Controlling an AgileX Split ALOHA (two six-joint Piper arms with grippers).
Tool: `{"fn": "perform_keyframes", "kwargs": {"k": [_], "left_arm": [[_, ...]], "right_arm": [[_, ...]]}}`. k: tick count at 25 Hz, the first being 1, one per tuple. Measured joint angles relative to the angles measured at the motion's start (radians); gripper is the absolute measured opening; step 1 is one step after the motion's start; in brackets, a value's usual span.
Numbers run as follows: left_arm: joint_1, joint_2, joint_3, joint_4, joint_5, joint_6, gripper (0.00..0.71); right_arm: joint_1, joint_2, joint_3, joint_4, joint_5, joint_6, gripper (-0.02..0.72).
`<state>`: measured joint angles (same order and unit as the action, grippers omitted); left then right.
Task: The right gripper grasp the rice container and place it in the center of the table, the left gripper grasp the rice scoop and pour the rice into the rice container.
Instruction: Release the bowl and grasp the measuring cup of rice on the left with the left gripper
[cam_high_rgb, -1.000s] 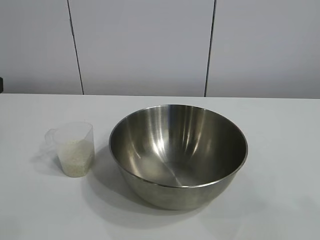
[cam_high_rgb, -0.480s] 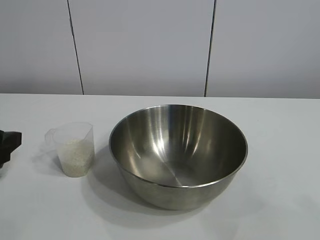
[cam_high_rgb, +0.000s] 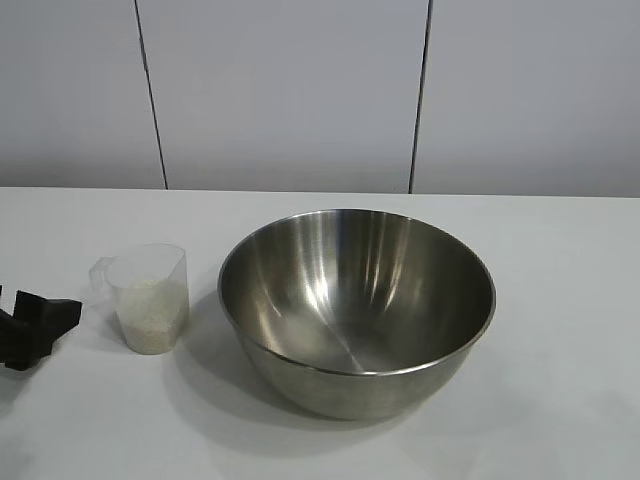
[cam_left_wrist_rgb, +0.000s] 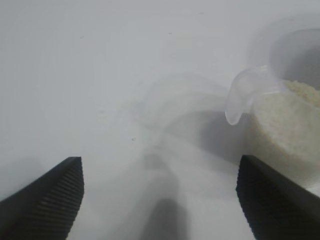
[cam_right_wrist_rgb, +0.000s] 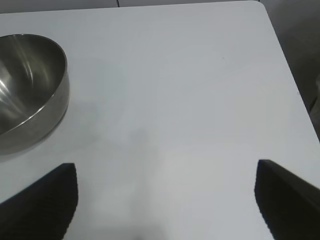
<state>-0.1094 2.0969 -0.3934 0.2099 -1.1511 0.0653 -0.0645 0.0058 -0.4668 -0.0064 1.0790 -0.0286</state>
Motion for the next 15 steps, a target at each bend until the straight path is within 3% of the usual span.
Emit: {"fn": "perform_keyframes", "kwargs": {"k": [15], "left_arm": [[0.000, 0.056, -0.077, 0.028, -0.001, 0.000, 0.594]], "right_arm": [[0.000, 0.000, 0.000, 0.000, 0.000, 0.000, 0.660]]}}
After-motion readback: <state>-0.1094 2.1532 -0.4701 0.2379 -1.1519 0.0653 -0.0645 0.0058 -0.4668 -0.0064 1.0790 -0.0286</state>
